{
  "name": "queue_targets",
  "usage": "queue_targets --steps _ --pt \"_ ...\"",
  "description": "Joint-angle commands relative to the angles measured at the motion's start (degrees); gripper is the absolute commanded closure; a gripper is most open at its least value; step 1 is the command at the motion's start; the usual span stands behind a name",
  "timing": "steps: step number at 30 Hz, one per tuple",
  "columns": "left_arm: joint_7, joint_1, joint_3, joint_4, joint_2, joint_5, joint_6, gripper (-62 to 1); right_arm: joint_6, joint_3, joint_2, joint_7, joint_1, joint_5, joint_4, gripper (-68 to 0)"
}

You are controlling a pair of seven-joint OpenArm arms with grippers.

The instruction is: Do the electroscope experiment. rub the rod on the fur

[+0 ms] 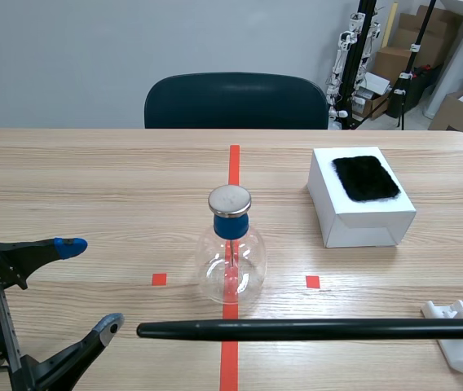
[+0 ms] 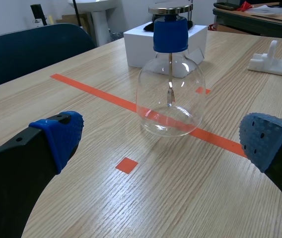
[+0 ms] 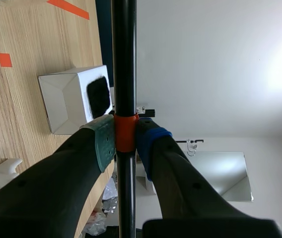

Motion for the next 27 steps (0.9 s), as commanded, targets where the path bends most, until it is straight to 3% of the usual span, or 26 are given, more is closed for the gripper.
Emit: queue_targets --steps 1,11,19,27 --pt "-0.79 -0.15 -0.33 0.66 -0.33 -0.46 0.13 -62.3 -2.4 0.39 0.02 -0.04 -0.09 0.83 1.01 -0.4" --pt "-0.79 -0.15 -0.33 0.66 -0.33 -0.46 0.13 -62.3 -2.38 3.61 2.25 0.17 0.07 5.68 1.01 -0.4" --pt "-0.79 -0.17 -0.33 0.66 -0.33 -0.46 0.13 -62.3 -2.32 10.19 2.25 0.17 3.87 12.0 1.01 -0.4" --pt "-0.79 -0.17 -0.33 0.66 -0.33 -0.46 0.13 -62.3 3.91 18.67 6.47 -2.16 4.39 22.36 0.68 -0.4"
